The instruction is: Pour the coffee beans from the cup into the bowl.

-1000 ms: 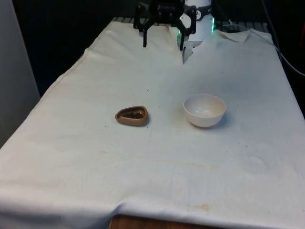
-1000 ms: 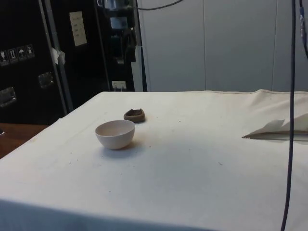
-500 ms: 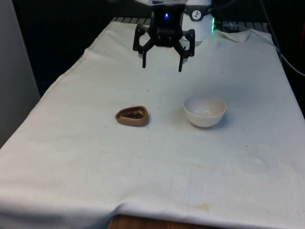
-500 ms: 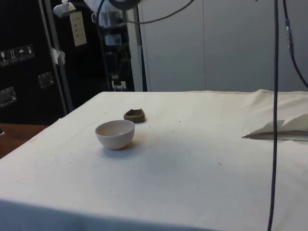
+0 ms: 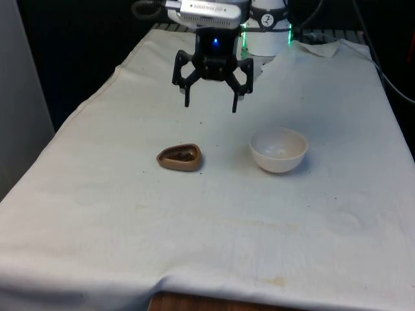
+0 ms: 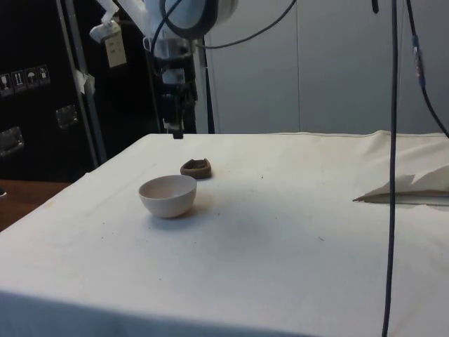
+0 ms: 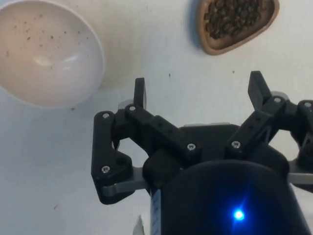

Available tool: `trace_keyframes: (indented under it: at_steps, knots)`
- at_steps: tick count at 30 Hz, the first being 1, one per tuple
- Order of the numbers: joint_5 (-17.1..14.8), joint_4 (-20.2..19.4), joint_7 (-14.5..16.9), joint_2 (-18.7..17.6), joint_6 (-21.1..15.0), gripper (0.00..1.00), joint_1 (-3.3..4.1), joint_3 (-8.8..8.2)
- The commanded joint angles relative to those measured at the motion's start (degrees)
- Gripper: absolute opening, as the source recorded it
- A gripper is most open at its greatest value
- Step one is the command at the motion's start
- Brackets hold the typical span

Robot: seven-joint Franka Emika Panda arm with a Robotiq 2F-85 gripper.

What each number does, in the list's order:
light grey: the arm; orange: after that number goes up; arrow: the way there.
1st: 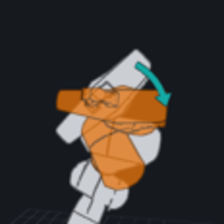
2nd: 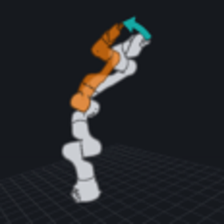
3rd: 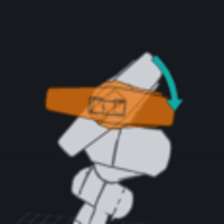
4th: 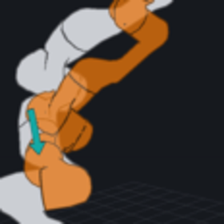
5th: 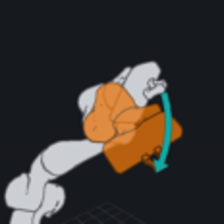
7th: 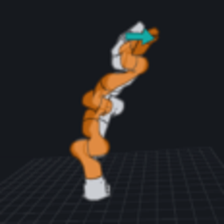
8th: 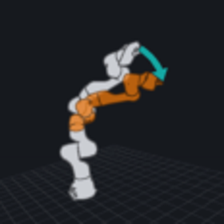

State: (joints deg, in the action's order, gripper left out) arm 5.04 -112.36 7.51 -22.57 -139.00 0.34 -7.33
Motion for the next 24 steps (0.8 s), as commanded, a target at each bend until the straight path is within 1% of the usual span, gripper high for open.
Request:
trace_keyframes:
  at_steps: [1,7,8,9,16,17,18,19,20,24]
  knots:
    - [-0.2,-0.1,0.2,-0.5,-1.3,1.0,-0.17,0.11]
    - [-0.1,-0.1,0.2,-2.1,-3.8,1.0,-0.11,0.11]
    - [0.0,0.0,0.1,-2.0,-3.0,1.0,-0.06,0.0]
    - [-0.1,-0.1,0.2,-2.2,-4.1,1.0,-0.11,0.17]
    - [-0.6,0.1,0.6,-4.1,-6.1,1.0,-0.34,0.46]
    - [-0.9,0.0,0.7,-4.6,-6.8,1.0,-0.4,0.57]
    - [-0.2,0.1,0.2,-4.4,-6.2,1.0,0.0,0.06]
    - [-1.0,0.0,0.8,-4.9,-7.2,1.0,-0.46,0.63]
    - [-1.1,-0.1,0.9,-5.1,-7.4,1.0,-0.46,0.63]
    - [-2.2,0.1,1.9,-6.1,-8.1,1.0,-0.86,1.03]
